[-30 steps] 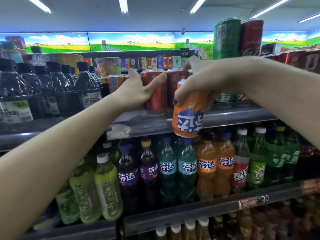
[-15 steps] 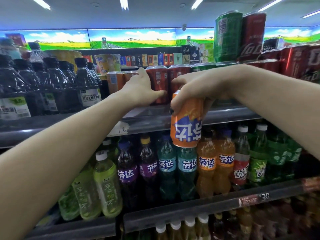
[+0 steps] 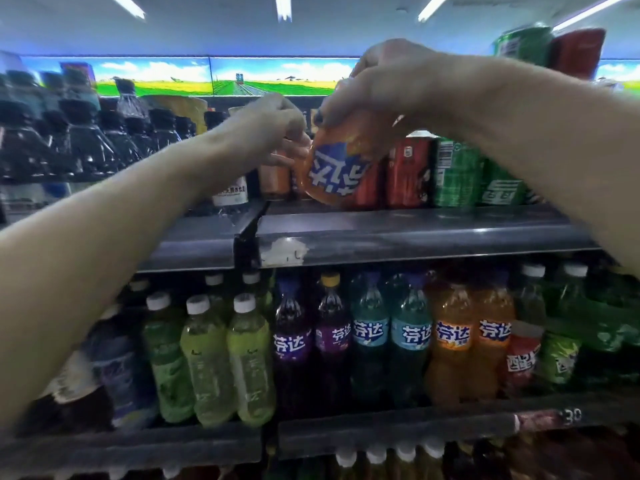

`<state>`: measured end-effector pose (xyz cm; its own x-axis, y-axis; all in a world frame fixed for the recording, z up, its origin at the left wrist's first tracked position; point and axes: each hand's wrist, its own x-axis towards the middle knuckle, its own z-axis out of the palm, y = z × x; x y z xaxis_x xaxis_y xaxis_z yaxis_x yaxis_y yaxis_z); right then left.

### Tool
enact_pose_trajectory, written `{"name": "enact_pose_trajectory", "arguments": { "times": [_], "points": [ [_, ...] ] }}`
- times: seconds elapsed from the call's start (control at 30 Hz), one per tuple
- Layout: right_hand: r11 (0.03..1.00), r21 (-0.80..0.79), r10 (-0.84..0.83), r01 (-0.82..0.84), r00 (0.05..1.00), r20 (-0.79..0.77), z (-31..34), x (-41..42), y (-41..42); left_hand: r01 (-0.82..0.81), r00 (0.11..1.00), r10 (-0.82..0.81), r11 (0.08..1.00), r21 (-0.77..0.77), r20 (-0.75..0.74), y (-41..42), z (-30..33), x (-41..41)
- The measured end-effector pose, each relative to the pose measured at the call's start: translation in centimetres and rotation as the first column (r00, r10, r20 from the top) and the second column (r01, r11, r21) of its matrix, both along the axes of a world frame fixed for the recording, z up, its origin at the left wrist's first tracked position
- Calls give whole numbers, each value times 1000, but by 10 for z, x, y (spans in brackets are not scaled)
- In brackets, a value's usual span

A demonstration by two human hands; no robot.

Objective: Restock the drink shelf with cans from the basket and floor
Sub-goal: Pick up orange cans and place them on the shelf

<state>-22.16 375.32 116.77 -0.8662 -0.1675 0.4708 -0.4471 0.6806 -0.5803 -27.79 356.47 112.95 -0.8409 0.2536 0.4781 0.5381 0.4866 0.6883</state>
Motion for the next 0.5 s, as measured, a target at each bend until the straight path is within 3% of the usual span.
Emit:
{"name": "enact_pose_trajectory", "arguments": {
  "times": [0.1, 0.2, 0.37, 0.5],
  "points": [
    [996, 82, -41, 44, 999, -28, 1, -19, -31, 85, 996, -83, 979, -187, 18, -13, -10, 5],
    [976, 194, -86, 95, 995, -55, -2, -34, -50, 147, 989, -146, 978, -151, 17, -19, -23, -3],
    [930, 357, -71, 85, 996, -53, -17, -49, -55, 75, 997, -79, 984, -162, -13, -20, -34, -22],
    [945, 303, -73, 124, 982, -175, -23, -37, -40, -16, 1000, 16, 982, -186, -2, -16, -34, -32]
  ]
}}
